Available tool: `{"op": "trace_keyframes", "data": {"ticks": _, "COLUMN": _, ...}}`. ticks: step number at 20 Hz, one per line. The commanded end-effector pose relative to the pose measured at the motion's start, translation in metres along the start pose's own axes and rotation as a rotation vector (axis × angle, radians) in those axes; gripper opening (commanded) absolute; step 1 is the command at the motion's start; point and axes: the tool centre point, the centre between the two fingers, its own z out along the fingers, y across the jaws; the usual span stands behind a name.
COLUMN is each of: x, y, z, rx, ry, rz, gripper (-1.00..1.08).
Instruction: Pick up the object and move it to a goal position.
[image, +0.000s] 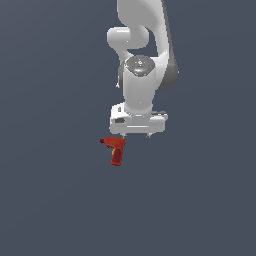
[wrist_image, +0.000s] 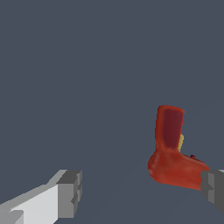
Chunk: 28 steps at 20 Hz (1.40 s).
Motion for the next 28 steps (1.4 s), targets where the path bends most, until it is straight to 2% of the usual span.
{"op": "trace_keyframes", "data": {"ticks": 1, "x": 0.0, "y": 0.001, "z": 0.001, "rx": 0.0, "ry": -0.001, "rz": -0.002, "gripper": 1.08}}
{"op": "trace_keyframes", "data": {"ticks": 11, "x": 0.004, "y": 0.024, "z": 0.029, "rx": 0.017, "ry": -0.037, "rz": -0.045, "gripper": 1.08}}
{"op": "trace_keyframes", "data": {"ticks": 21, "x": 0.003, "y": 0.071, "z": 0.089, "rx": 0.068, "ry": -0.102, "rz": -0.129, "gripper": 1.08}}
{"op": "trace_keyframes", "data": {"ticks": 28, "x": 0.0, "y": 0.09, "z": 0.114, "rx": 0.095, "ry": -0.124, "rz": -0.163, "gripper": 1.08}}
